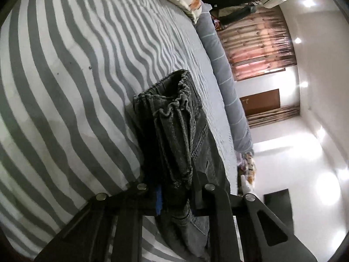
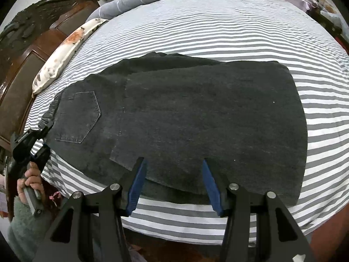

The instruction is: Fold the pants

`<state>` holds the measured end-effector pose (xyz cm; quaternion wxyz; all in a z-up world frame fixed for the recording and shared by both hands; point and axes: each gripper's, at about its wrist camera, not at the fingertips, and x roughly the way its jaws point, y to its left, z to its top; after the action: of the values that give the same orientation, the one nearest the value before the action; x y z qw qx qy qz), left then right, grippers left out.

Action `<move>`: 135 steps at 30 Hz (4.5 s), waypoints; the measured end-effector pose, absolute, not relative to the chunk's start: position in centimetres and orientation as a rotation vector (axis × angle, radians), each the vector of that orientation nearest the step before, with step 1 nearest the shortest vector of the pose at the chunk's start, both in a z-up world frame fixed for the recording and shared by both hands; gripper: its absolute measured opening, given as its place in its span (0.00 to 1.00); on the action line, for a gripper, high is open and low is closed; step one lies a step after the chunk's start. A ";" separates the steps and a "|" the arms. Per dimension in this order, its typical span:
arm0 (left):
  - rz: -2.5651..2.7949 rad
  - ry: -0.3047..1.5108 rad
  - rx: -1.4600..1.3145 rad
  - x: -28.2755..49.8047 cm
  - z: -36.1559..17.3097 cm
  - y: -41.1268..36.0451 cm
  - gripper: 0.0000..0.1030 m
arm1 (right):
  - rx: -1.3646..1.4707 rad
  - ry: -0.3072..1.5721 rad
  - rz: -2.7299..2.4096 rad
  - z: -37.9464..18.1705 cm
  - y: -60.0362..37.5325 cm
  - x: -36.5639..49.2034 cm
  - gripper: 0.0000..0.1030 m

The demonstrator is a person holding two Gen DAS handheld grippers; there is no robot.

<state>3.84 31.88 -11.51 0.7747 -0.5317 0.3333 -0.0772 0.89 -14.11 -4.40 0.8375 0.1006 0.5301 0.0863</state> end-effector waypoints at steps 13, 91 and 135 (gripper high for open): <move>-0.330 0.623 -0.682 3.6 4.4 20.2 0.14 | 0.340 1.072 0.205 -3.6 -17.8 0.2 0.49; -0.382 0.944 -0.187 4.7 -5.1 2.0 0.59 | 0.732 0.946 0.125 -5.4 -30.0 -0.4 0.20; -0.361 0.992 0.030 13.6 -4.4 -2.3 0.34 | 0.257 1.044 0.120 -2.7 -24.5 3.7 0.46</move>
<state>13.63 -2.33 -4.37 0.8638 0.0143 0.4733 -0.1722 3.71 -24.47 -2.67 0.8572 0.1225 0.4969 0.0569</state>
